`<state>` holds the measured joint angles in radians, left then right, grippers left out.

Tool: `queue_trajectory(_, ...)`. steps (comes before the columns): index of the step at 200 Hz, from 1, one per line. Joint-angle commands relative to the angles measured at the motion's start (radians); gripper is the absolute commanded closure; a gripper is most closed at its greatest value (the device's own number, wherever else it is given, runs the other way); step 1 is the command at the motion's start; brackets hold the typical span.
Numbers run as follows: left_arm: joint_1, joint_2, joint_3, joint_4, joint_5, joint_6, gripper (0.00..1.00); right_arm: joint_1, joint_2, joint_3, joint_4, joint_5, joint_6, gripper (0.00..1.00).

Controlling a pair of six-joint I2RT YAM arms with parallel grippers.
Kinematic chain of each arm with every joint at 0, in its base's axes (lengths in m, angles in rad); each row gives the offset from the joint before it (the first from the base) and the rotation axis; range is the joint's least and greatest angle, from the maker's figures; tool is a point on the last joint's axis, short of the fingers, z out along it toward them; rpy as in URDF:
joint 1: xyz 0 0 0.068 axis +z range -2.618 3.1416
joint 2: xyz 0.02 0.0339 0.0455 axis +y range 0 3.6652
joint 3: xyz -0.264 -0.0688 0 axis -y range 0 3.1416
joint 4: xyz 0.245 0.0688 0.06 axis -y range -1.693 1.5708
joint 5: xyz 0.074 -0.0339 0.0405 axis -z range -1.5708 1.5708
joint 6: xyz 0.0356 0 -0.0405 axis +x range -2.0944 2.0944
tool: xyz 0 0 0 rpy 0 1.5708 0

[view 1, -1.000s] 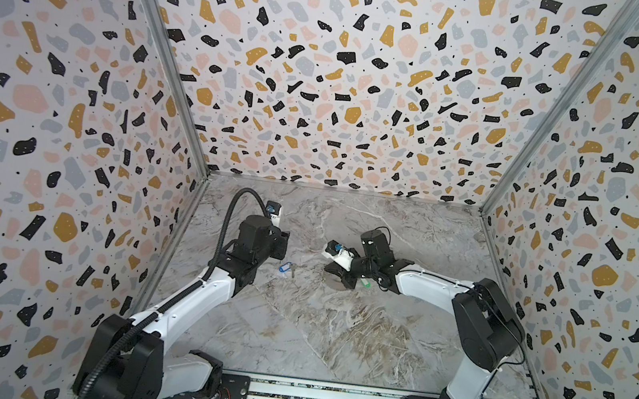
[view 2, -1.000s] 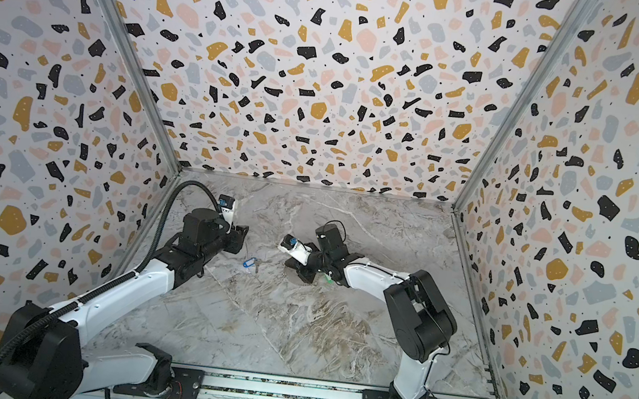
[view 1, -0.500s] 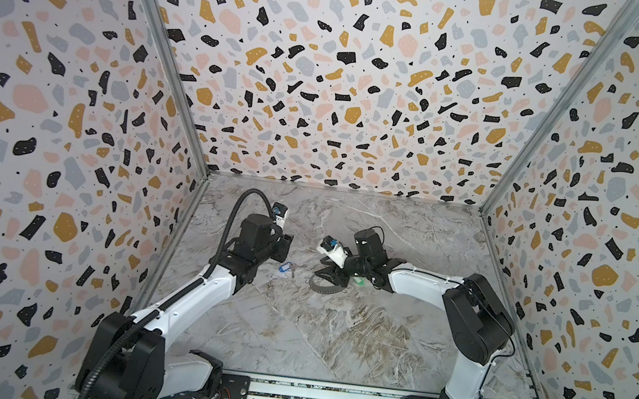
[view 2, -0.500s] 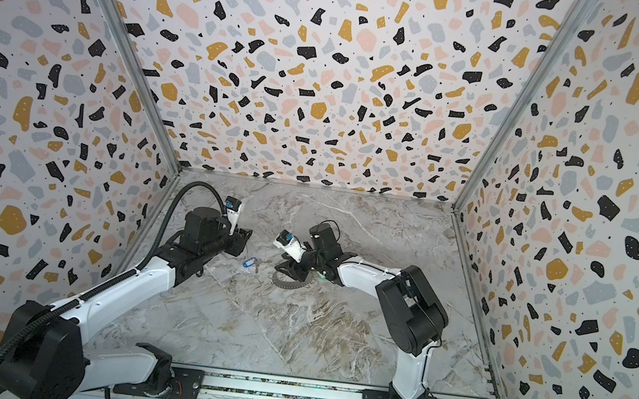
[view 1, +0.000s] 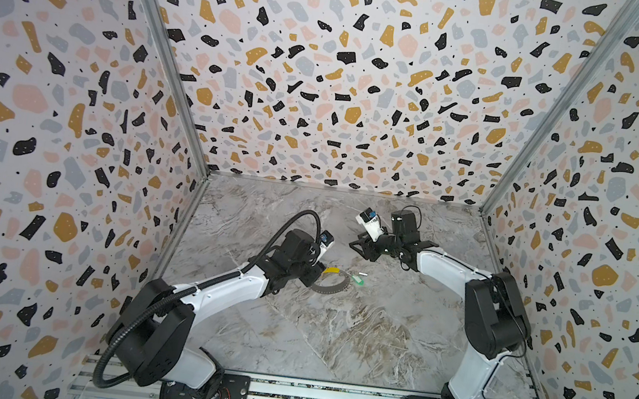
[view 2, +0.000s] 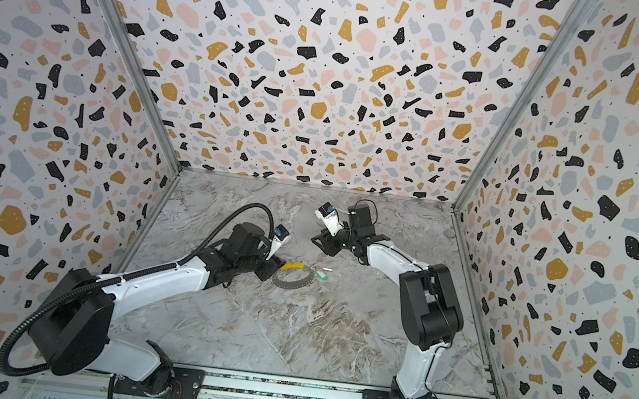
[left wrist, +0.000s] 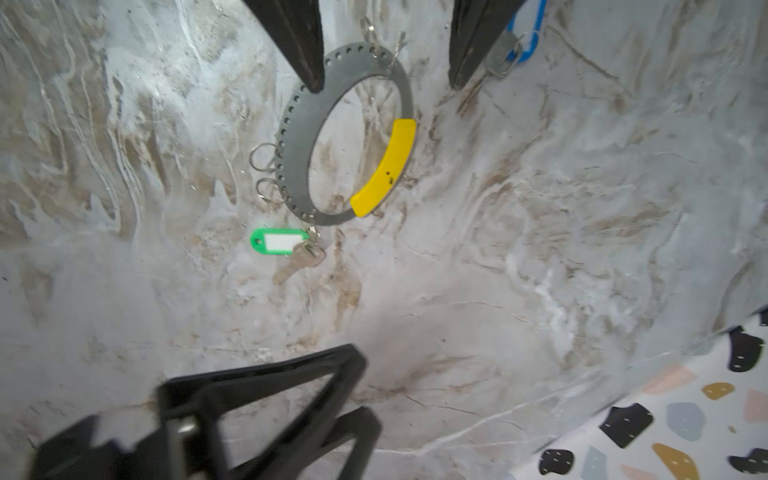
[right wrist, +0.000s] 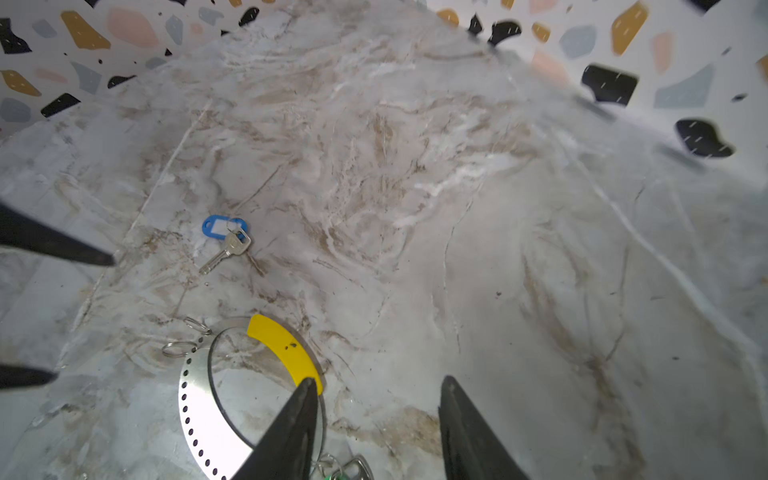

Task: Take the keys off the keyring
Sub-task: 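Lower the keyring onto the table and open both grippers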

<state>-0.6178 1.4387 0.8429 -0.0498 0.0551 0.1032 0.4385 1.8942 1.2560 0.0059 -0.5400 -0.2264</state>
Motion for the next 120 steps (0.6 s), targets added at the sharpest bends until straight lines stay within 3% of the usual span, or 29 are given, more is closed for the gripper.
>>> queue_trajectory(1,-0.038,-0.007,-0.043,0.017,-0.02,-0.025,0.51,0.009,0.056,0.042,-0.139,0.011,0.008,0.52)
queue_trajectory(59,-0.107,0.098,-0.096,0.065,-0.031,-0.122,0.51,0.044,0.159,0.089,-0.218,0.111,0.003,0.56)
queue_trajectory(120,-0.106,0.198,-0.116,0.105,-0.098,-0.254,0.5,0.063,0.028,-0.073,-0.222,0.206,-0.008,0.57)
